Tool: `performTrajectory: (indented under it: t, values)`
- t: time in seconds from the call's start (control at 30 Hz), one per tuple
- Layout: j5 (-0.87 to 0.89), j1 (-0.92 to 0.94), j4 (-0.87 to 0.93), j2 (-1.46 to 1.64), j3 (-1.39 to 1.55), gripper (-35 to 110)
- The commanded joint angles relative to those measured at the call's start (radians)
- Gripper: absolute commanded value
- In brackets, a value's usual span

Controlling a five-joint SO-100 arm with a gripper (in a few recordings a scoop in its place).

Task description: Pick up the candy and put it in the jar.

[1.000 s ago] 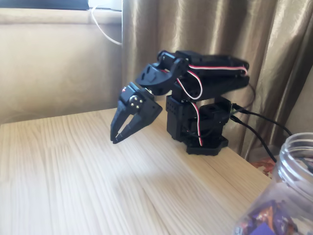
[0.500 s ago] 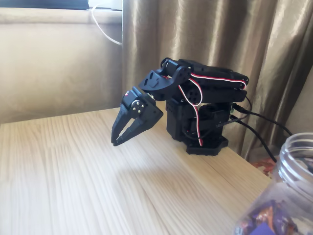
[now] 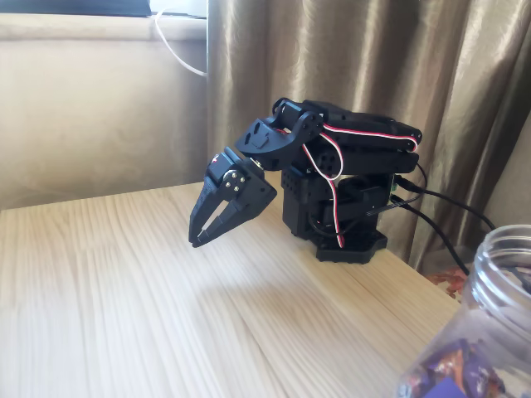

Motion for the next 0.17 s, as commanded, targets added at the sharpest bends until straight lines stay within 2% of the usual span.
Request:
performTrajectory:
  t: [0.0, 0.13]
  values:
    - [-0.008, 0.008, 0.011, 0.034, 0.009, 0]
    - [-0.008, 0.008, 0.011, 0.034, 0.009, 0]
